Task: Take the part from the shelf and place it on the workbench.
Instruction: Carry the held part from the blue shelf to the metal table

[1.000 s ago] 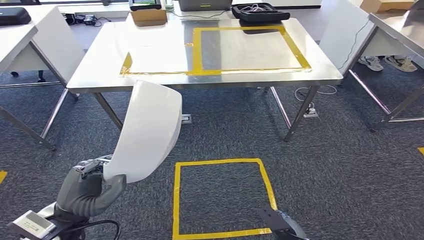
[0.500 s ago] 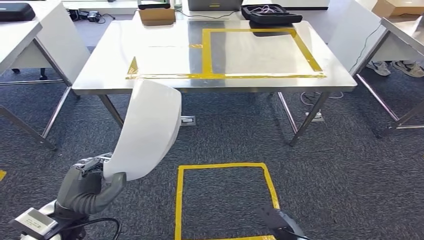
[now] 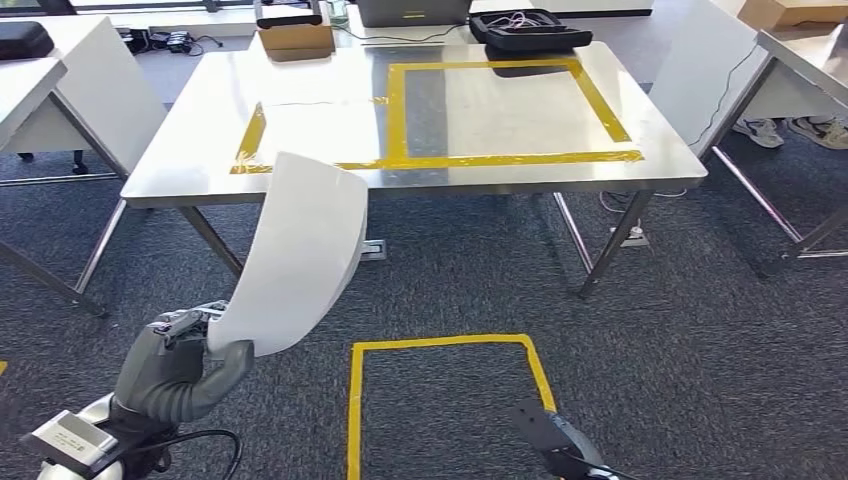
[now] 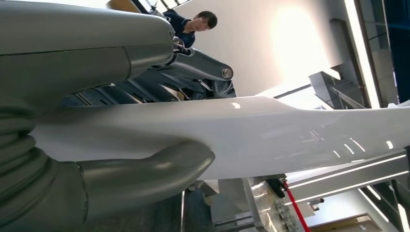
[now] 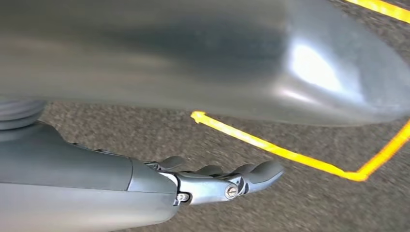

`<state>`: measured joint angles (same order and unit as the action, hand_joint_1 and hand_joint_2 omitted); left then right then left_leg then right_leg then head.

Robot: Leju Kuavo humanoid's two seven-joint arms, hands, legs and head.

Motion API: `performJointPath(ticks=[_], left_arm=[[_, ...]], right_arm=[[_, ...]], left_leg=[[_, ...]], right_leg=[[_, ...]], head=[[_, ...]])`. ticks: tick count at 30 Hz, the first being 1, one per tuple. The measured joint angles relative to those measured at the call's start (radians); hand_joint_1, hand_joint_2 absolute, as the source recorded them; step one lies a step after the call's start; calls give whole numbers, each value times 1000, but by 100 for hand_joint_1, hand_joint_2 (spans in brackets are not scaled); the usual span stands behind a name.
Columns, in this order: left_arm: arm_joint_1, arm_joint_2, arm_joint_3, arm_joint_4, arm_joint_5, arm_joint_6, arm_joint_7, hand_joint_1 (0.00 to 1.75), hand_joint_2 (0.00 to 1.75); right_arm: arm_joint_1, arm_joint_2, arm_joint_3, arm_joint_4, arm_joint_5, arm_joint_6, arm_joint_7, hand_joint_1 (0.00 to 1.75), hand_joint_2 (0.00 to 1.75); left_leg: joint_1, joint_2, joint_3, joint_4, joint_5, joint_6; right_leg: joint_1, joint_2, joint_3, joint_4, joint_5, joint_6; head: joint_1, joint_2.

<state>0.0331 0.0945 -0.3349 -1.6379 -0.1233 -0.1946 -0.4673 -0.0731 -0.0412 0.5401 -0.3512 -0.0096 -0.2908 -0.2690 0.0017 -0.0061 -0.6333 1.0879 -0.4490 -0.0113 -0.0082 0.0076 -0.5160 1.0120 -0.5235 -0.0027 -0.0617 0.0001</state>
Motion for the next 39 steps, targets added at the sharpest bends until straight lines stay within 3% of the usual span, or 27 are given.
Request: performJointPath(ticks=[2, 5, 6, 7, 9, 10, 11, 12, 13, 14, 16, 17, 21, 23, 25, 26, 27, 28, 30, 31, 32, 36, 37, 39], left_arm=[[0, 0, 0, 0, -1, 0, 0, 175, 175], [-1, 0, 0, 0, -2, -1, -1, 175, 175], [-2, -1, 0, -1, -2, -1, -2, 175, 175], [-4, -2, 0, -1, -2, -2, -3, 175, 175], [-5, -3, 0, 1, -2, -3, -4, 175, 175], [-4, -4, 1, 2, -2, -3, -4, 175, 175], [-4, -4, 1, 2, -2, -3, -4, 175, 175], [-3, -5, 1, 3, -2, -3, -4, 175, 175], [-3, -6, 1, 3, -2, -3, -4, 175, 175], [-3, -8, 1, 3, -2, -4, -4, 175, 175], [-4, -10, 1, 2, -2, -5, -4, 175, 175], [-4, -10, 1, 1, -3, -6, -4, 175, 175], [-4, -10, 0, -8, -4, -9, 1, 175, 175], [-4, -10, 1, -13, -4, -9, 3, 175, 175], [-2, -10, 1, -14, -5, -9, 4, 175, 175], [0, -10, 1, -14, -5, -10, 5, 175, 175], [1, -10, 1, -15, -5, -10, 6, 175, 175], [1, -10, 2, -16, -5, -10, 6, 175, 175], [1, -10, 3, -18, -5, -10, 6, 175, 175], [1, -11, 3, -19, -5, -11, 7, 175, 175], [1, -12, 4, -20, -6, -11, 7, 175, 175], [0, -17, 4, -23, -8, -14, 7, 175, 175], [-1, -19, 5, -23, -8, -15, 7, 175, 175], [-3, -23, 4, -23, -8, -18, 6, 175, 175]], right_arm=[[-2, 0, 0, 0, 0, -3, 0, 0, 0], [-5, -1, 0, 0, 1, -6, 0, 0, 0], [-7, -1, 0, 0, 2, -7, 0, 0, 0], [-9, -2, 0, 0, 3, -8, 0, 0, 0], [-10, -3, 0, 0, 3, -8, 2, 0, 0], [-8, -4, 0, 0, 2, -8, 3, 0, 0], [-5, -5, 0, 0, 1, -8, 3, 0, 0], [-3, -5, 0, 0, 0, -8, 3, 0, 0], [-1, -5, 0, 0, -1, -8, 3, 0, 0], [0, -5, 0, 0, -2, -8, 3, 0, 0], [1, -6, 0, 0, -2, -8, 2, 0, 0], [2, -6, 0, 1, -2, -8, 2, 0, 0], [2, -6, 0, 0, 4, -8, 3, 0, 0], [1, -6, 0, 0, 8, -8, 3, 0, 0], [0, -6, 0, 0, 11, -8, 4, 0, 0], [0, -6, 0, 0, 12, -8, 5, 0, 0], [0, -6, 0, 0, 13, -8, 6, 0, 0], [0, -6, 0, 0, 14, -8, 8, 0, 0], [0, -7, 0, 0, 15, -8, 10, 0, 0], [-1, -7, 0, 0, 15, -8, 12, 0, 0], [-1, -8, 0, 0, 15, -8, 12, 0, 0], [-3, -10, 0, 0, 15, -11, 10, 0, 0], [-5, -11, 0, 0, 15, -12, 9, 0, 0], [-5, -14, 0, 0, 16, -14, 9, 0, 0]], left_leg=[[-4, -1, 20, -56, 10, 9], [-2, -3, 29, -69, 1, 25], [0, -3, 36, -74, -1, 31], [3, -1, 43, -78, -4, 36], [3, 1, 52, -79, -12, 42], [3, 0, 55, -79, -17, 43], [3, 0, 61, -79, -22, 43], [3, -1, 69, -79, -28, 41], [4, -2, 78, -79, -35, 38], [4, -2, 87, -78, -42, 35], [0, -3, 97, -75, -57, 24], [-2, -4, 97, -75, -62, 18], [1, -2, 97, -58, -81, -6], [4, 0, 53, 36, -121, -15], [5, 1, -26, 166, -163, -20], [5, 1, -55, 204, -163, -21], [5, 1, -68, 205, -143, -20], [5, 1, -61, 168, -105, -17], [3, 1, -15, 38, -19, -8], [1, 1, 6, -14, 3, -2], [0, 0, 17, -44, 10, 3], [-1, -3, 28, -67, 0, 27], [1, -2, 35, -72, -1, 33], [2, 0, 44, -76, -7, 42]], right_leg=[[1, 0, 2, 0, -9, 10], [1, 0, 6, 1, -20, 27], [1, -1, -2, 23, -33, 33], [1, -1, -23, 67, -53, 37], [-1, -2, -104, 203, -103, 43], [-2, -2, -145, 260, -114, 46], [-2, -2, -172, 287, -106, 47], [-3, -2, -179, 273, -76, 48], [-5, -2, -165, 221, -29, 48], [-6, -3, -141, 148, 21, 47], [-5, -4, -96, 35, 72, 40], [-4, -4, -87, 12, 74, 35], [-3, -3, -76, 4, 61, 7], [-5, -4, -63, 1, 54, -3], [-5, -5, -52, 1, 44, -8], [-4, -5, -46, 1, 38, -8], [-4, -4, -39, 1, 33, -8], [-4, -3, -29, 1, 26, -6], [-3, -2, -11, 1, 11, 0], [-1, -1, -7, 3, 5, 4], [0, 0, -7, 3, 1, 9], [-2, -2, -6, 8, -11, 34], [-2, -3, -16, 35, -25, 39], [-2, -3, -80, 149, -69, 46]], head=[[0, 0], [0, 0], [0, 0], [1, 0], [2, 0], [2, 0], [2, 0], [2, 0], [2, 0], [2, 0], [2, 0], [1, 0], [-1, 0], [-2, 0], [-2, 0], [-2, 0], [-2, 0], [-2, 0], [-2, 0], [-2, 0], [-2, 0], [-1, 0], [0, 0], [1, 0]])
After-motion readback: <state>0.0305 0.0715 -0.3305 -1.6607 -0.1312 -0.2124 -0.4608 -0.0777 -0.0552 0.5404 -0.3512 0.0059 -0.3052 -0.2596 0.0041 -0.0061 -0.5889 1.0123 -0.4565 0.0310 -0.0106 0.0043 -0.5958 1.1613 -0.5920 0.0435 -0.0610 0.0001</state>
